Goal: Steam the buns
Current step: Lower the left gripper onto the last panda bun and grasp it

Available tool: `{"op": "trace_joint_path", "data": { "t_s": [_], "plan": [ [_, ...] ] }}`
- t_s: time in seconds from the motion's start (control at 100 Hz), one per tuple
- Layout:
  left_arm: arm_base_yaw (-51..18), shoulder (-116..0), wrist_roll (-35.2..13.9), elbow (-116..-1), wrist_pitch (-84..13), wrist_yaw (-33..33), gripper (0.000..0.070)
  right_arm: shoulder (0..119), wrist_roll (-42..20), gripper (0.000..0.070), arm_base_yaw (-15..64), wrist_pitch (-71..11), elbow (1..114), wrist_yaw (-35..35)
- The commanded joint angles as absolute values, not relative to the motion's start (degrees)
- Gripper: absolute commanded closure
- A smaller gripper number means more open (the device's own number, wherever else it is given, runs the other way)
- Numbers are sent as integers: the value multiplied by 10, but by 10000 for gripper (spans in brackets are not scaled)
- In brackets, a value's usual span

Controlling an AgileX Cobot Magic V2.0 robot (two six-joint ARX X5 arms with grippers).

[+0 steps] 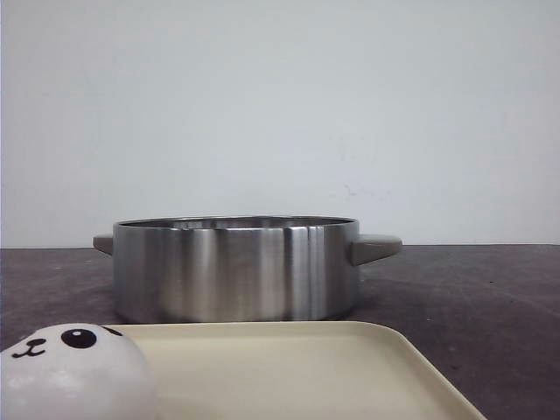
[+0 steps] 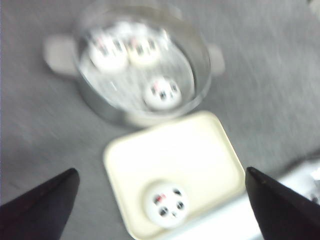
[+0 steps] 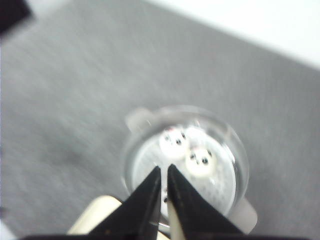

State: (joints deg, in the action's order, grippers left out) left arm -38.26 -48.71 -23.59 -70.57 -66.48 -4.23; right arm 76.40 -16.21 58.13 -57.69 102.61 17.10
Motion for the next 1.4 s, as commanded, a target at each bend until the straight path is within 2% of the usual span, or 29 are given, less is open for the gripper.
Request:
{"op": "trace_joint_path", "data": {
  "t_s": [0.0,0.24,0.47,0.56,0.82,1.13,1.21,1.32,1.39],
  "plan": [
    [-395,-491,-274,-657,-637,-63,27,739,-154,687,610,-580,1040,205],
    [-467,-507,-363,-477,-527,-80,27,647,-170,687,673,-637,1040,291],
    [-556,-571,-416,-416,-470,-65,27,607,-196,687,677,-711,1039,341],
    [-579,-609,-427,-416,-452,-43,27,598,-204,687,677,-721,1039,346],
    [-592,-720,-448,-416,-357,-41,27,590,-205,687,677,-725,1039,346],
    [-593,-770,-447,-416,-364,-48,29,590,-204,687,677,-747,1039,346],
    [-593,-770,-447,-416,-362,-44,57,590,-205,687,677,-754,1039,346],
    [-593,-770,-447,-416,-362,-43,149,590,-205,687,677,-758,1039,346],
    [-593,-770,-447,-416,-362,-43,156,590,-205,687,677,-759,1039,346]
  ]
}}
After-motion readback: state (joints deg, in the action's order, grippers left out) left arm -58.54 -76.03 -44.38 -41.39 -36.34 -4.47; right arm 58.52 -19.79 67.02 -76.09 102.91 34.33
